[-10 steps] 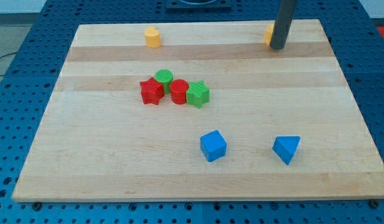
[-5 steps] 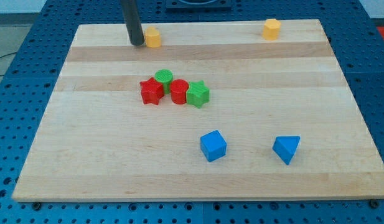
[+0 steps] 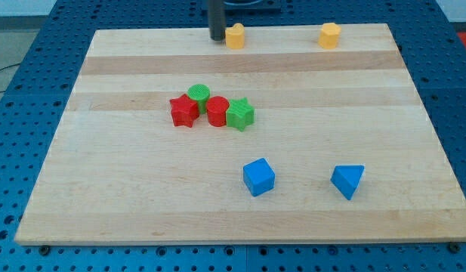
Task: Move yellow heart left to the yellow hexagon
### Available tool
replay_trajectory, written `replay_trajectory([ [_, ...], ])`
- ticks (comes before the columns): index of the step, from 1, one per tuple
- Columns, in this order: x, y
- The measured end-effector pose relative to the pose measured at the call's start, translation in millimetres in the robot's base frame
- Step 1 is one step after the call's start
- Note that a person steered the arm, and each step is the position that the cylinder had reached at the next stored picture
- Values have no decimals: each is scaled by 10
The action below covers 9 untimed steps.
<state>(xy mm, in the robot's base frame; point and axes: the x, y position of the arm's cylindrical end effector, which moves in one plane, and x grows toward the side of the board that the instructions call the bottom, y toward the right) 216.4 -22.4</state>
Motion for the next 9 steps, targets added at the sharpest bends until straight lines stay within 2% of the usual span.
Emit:
replay_trajectory([
  [1,149,733],
  [2,205,1137],
  [4,269,142],
  [5,740,303],
  [6,868,791],
  [7,761,850],
  [9,507,504],
])
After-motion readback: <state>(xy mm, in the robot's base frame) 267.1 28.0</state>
